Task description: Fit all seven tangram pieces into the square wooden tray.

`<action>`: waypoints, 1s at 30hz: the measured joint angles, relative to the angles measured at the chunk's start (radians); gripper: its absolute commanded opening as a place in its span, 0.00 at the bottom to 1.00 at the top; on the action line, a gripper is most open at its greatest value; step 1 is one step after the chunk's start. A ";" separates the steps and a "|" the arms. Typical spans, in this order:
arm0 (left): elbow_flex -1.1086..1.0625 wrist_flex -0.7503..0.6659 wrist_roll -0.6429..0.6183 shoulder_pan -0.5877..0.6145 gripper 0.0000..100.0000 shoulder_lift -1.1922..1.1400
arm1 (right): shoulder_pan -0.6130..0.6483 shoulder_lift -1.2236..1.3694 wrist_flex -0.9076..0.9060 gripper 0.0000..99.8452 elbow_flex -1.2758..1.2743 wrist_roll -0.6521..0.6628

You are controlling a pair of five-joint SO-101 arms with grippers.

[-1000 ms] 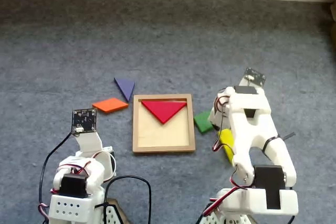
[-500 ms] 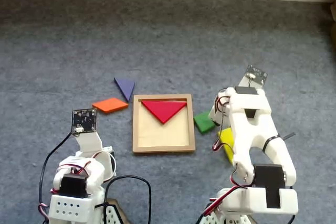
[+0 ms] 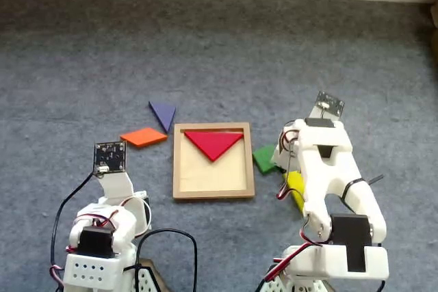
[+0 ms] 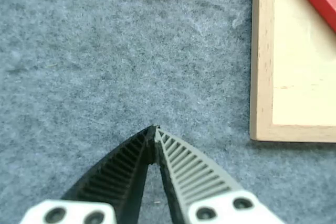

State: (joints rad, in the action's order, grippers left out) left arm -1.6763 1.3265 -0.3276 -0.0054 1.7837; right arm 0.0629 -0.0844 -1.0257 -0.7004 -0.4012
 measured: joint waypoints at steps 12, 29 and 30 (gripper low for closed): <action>0.000 0.000 0.000 0.000 0.01 0.000 | 0.014 0.000 0.003 0.30 -0.018 0.075; 0.000 0.000 0.000 0.000 0.01 0.000 | 0.057 0.000 -0.031 0.30 -0.020 0.157; 0.000 0.000 0.000 0.000 0.01 0.000 | 0.046 0.000 -0.031 0.30 -0.020 0.158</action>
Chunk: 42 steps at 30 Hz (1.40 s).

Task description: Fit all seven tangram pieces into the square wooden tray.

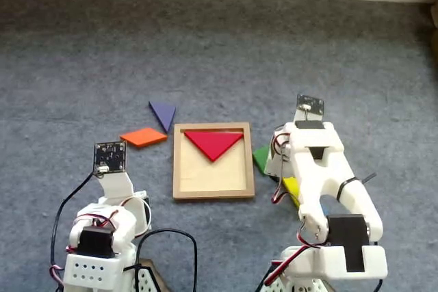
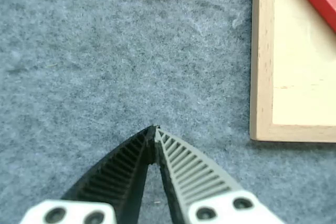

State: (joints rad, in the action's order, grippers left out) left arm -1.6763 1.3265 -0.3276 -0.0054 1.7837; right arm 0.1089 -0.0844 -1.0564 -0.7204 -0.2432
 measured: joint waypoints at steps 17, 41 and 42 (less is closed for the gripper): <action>0.000 0.000 0.000 0.000 0.01 0.000 | -0.028 0.000 0.000 0.30 0.000 0.000; 0.000 0.000 0.000 0.000 0.01 0.000 | -0.028 -0.002 0.040 0.24 -0.040 0.000; 0.000 0.000 0.000 0.000 0.01 0.000 | -0.028 -0.002 0.040 0.21 -0.040 0.000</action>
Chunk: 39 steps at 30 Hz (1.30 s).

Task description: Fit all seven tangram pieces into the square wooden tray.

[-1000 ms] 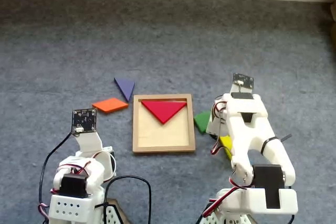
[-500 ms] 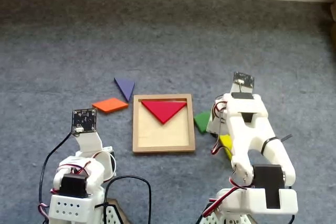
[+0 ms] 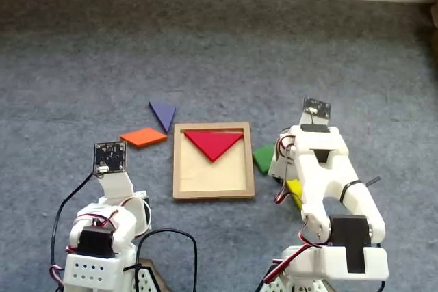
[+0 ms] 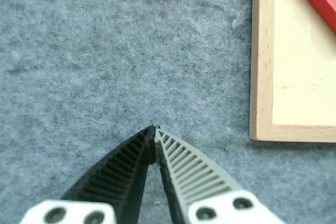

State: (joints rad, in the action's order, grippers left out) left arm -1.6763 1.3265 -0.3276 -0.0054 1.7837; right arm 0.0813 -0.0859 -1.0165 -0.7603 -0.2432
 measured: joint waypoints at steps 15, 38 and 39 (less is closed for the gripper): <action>0.000 0.000 0.000 0.000 0.01 0.000 | -0.009 -0.003 -0.011 0.14 0.000 0.000; 0.000 0.000 0.000 0.000 0.01 0.000 | 0.018 -0.161 -0.081 0.29 0.002 -0.044; 0.000 0.000 0.000 0.000 0.01 0.000 | 0.018 -0.161 -0.081 0.29 0.002 -0.068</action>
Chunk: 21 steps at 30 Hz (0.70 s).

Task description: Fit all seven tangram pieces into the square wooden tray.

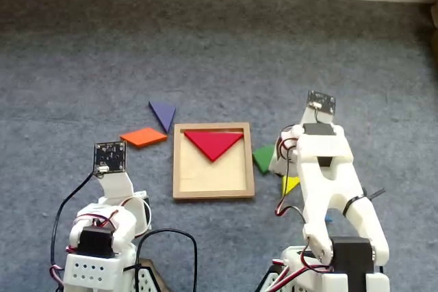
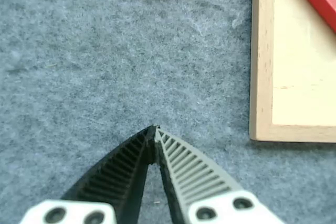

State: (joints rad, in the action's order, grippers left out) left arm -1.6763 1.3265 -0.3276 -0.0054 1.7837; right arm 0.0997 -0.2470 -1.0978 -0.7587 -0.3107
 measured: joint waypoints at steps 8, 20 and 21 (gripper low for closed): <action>0.000 0.000 0.000 0.000 0.01 0.000 | -0.026 0.140 0.017 0.29 0.083 -0.044; 0.000 0.000 0.000 0.000 0.01 0.000 | -0.055 0.408 0.018 0.29 0.307 -0.046; 0.000 0.000 0.000 0.000 0.01 0.000 | -0.055 0.416 0.018 0.29 0.310 -0.046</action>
State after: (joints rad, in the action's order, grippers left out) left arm -1.6763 1.3265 -0.3276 -0.0054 1.7837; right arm 0.0445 0.1688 -1.0794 -0.4488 -0.3567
